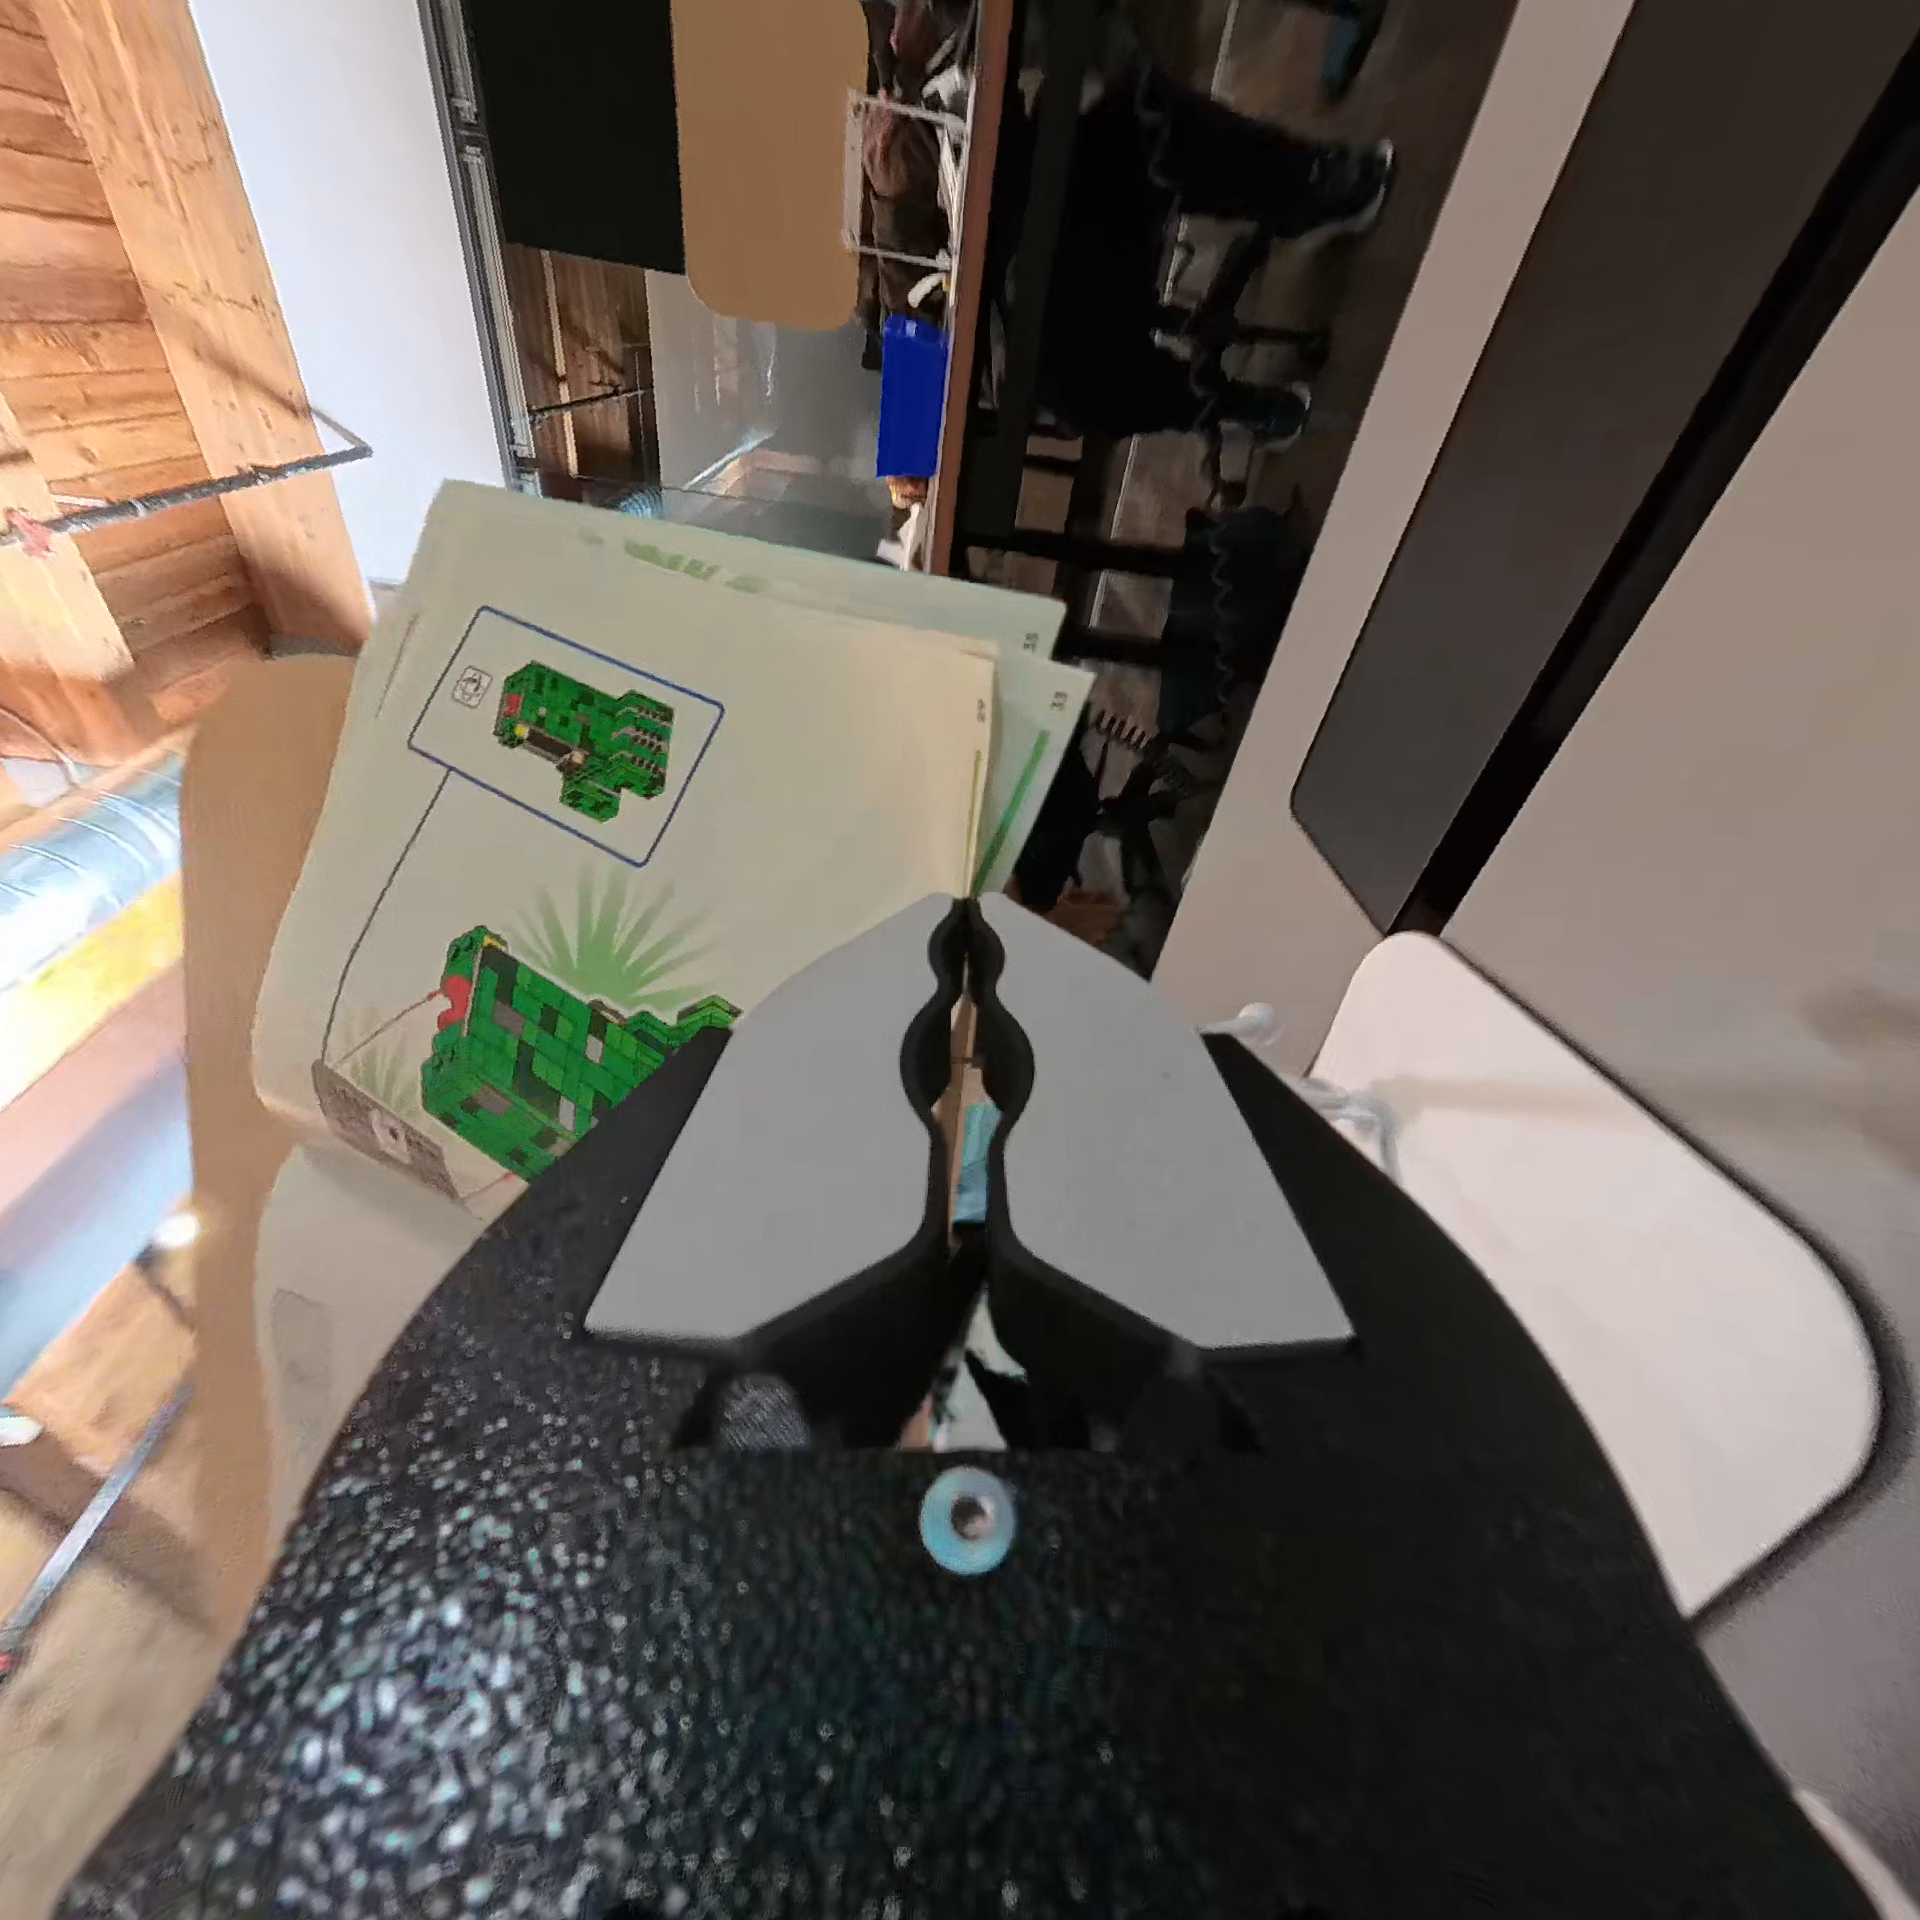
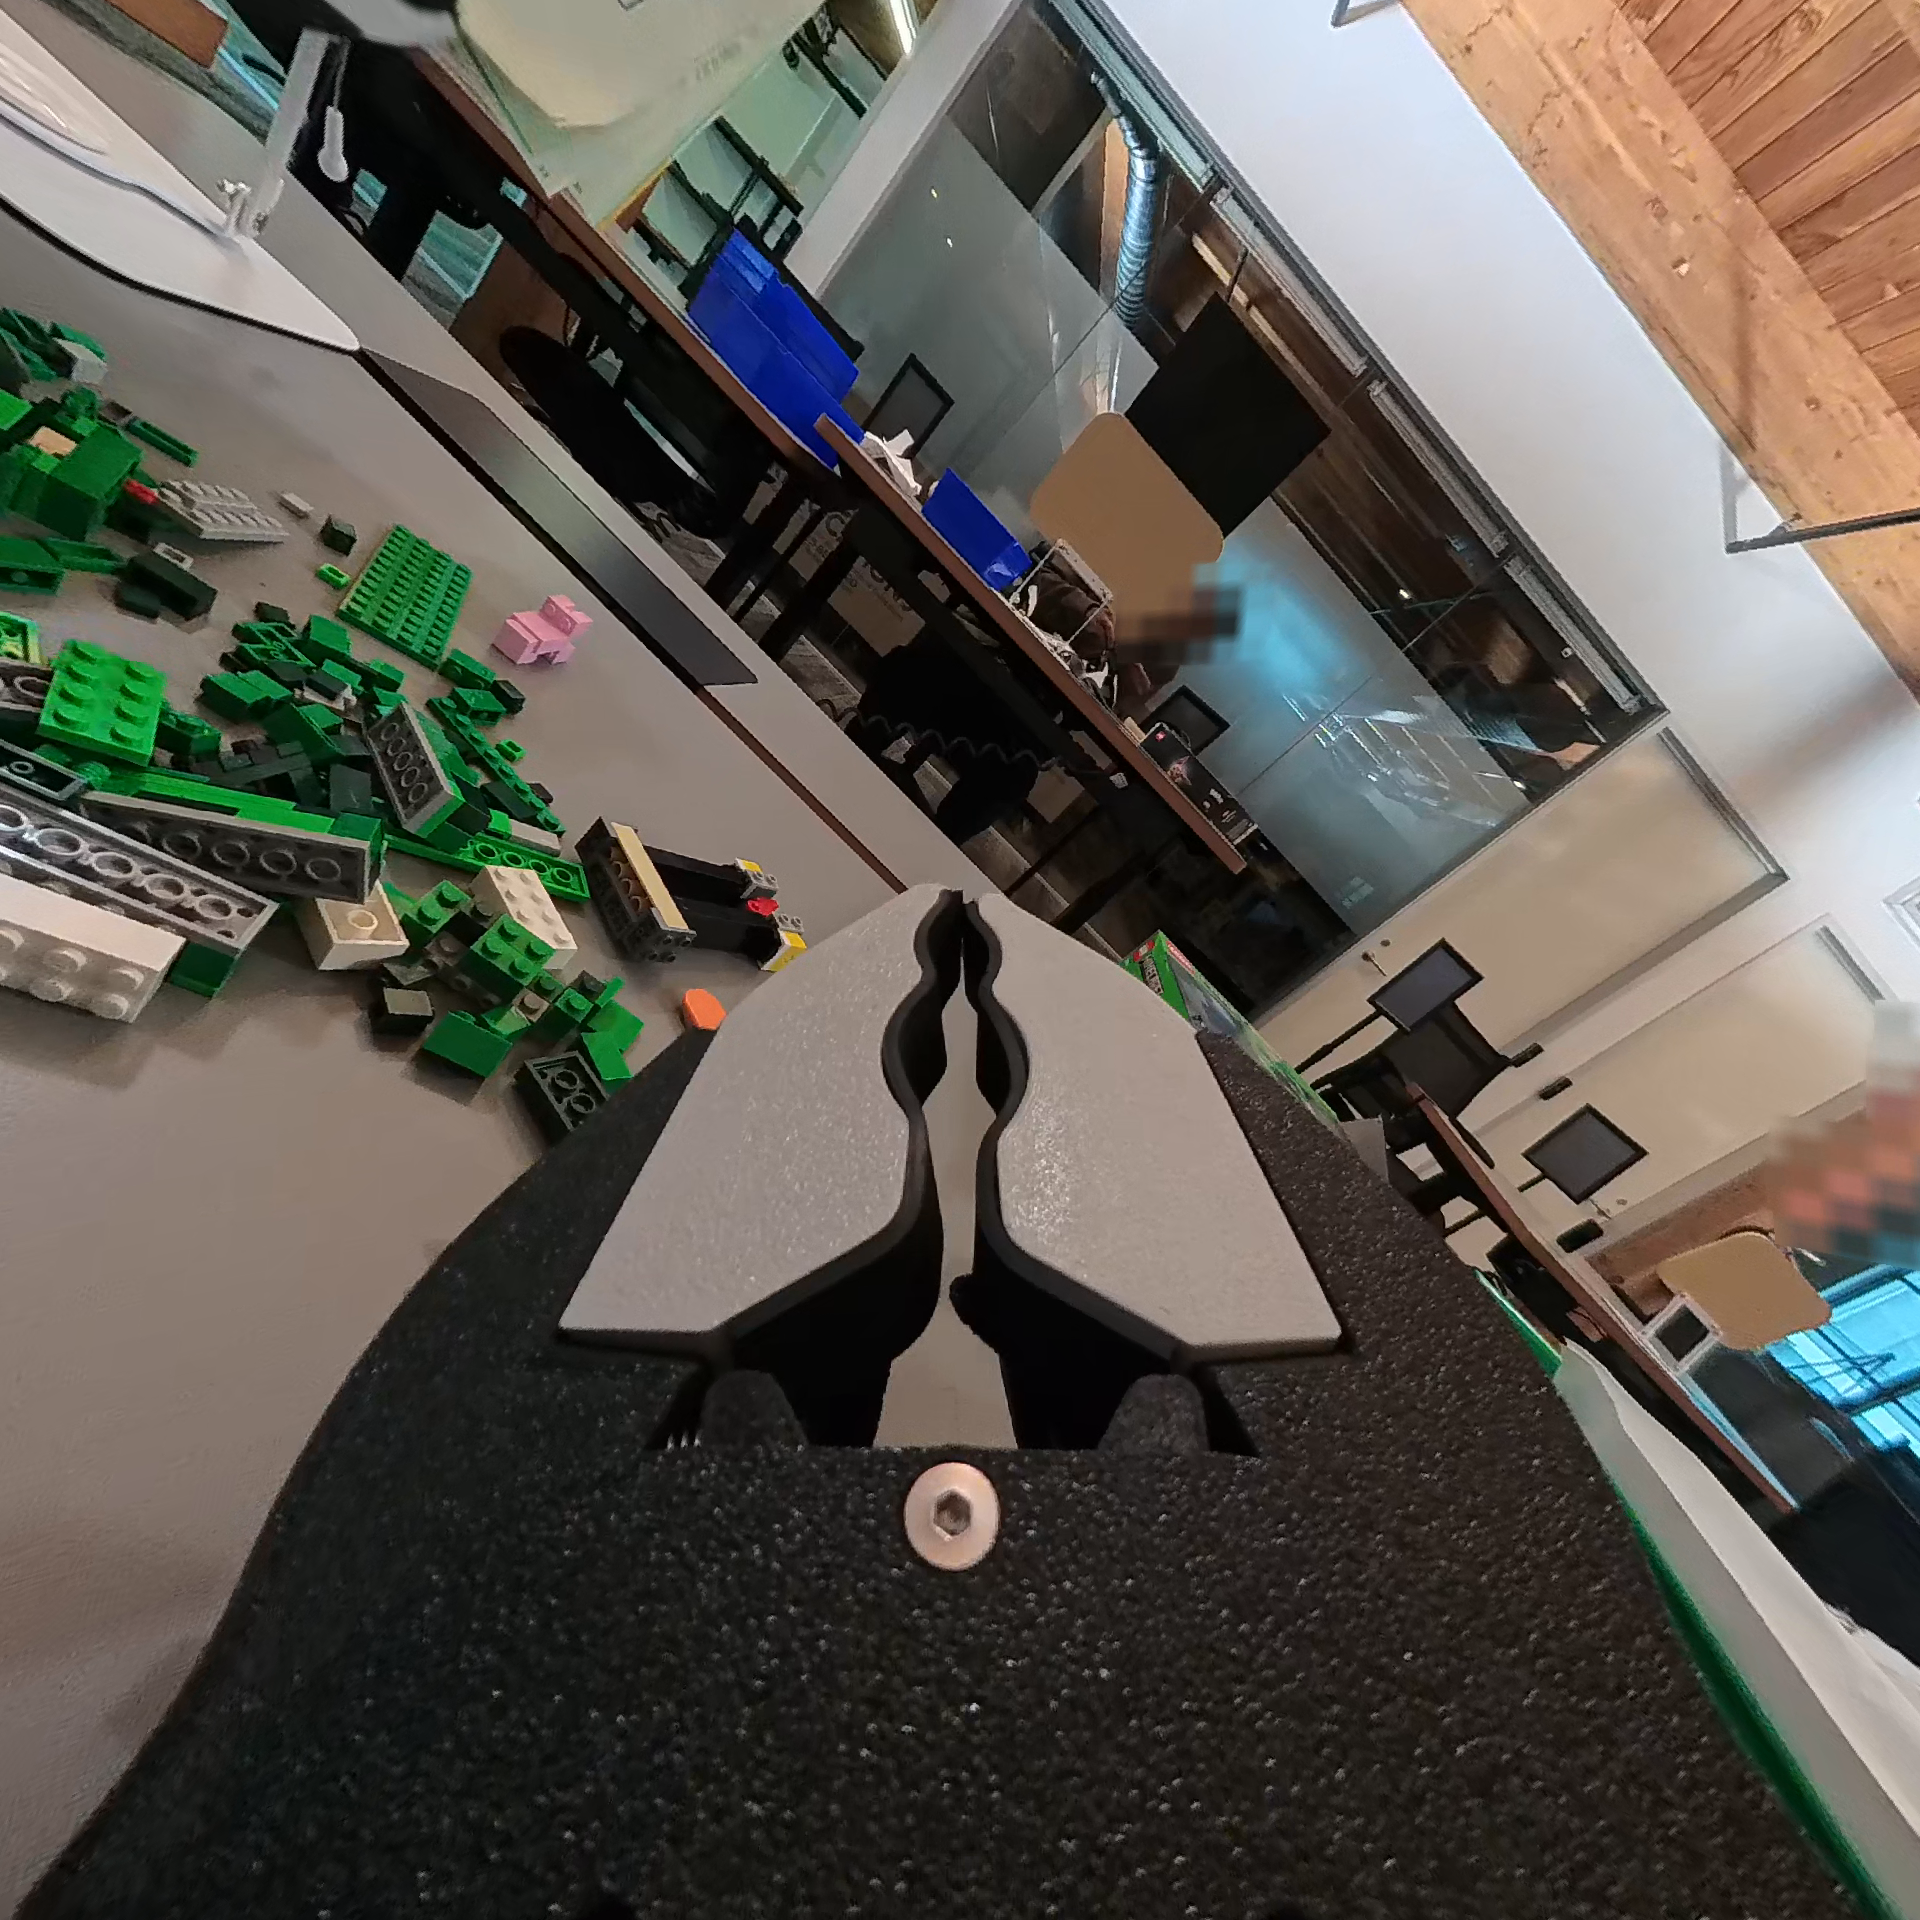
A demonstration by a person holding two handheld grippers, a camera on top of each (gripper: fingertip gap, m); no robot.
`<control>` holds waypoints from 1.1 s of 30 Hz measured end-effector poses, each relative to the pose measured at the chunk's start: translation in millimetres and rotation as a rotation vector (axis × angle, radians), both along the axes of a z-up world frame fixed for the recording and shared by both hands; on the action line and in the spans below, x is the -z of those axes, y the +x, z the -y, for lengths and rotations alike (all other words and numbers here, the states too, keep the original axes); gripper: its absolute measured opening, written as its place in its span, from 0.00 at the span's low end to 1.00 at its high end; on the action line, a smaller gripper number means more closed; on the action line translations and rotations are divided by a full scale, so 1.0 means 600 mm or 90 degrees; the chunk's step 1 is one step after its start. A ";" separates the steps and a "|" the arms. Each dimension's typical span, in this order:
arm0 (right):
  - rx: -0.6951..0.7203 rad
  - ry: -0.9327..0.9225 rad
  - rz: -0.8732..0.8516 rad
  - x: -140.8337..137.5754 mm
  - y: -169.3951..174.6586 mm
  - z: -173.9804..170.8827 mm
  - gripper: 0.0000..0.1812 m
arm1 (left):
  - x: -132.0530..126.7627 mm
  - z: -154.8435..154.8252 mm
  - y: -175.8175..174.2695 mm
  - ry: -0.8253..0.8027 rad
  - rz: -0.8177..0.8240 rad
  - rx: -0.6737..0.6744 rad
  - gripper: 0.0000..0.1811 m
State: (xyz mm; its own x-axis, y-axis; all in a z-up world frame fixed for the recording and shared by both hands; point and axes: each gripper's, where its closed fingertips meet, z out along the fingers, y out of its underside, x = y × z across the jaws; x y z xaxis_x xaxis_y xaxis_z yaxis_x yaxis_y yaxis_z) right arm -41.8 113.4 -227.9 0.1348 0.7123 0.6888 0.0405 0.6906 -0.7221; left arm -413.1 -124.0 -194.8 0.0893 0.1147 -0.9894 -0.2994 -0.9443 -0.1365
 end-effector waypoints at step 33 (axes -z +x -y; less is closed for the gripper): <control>-0.549 -0.884 0.185 -0.212 -0.463 0.410 0.21 | -0.076 0.071 0.140 0.655 0.383 0.399 0.00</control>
State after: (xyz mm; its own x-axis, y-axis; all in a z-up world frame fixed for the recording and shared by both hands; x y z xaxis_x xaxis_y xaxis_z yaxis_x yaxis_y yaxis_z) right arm -319.6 -132.4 -101.0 -0.6103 0.5574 -0.5629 0.2478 -0.5406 -0.8040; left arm -329.4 -166.3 -149.5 0.7867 0.5559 -0.2685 -0.2829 -0.0619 -0.9572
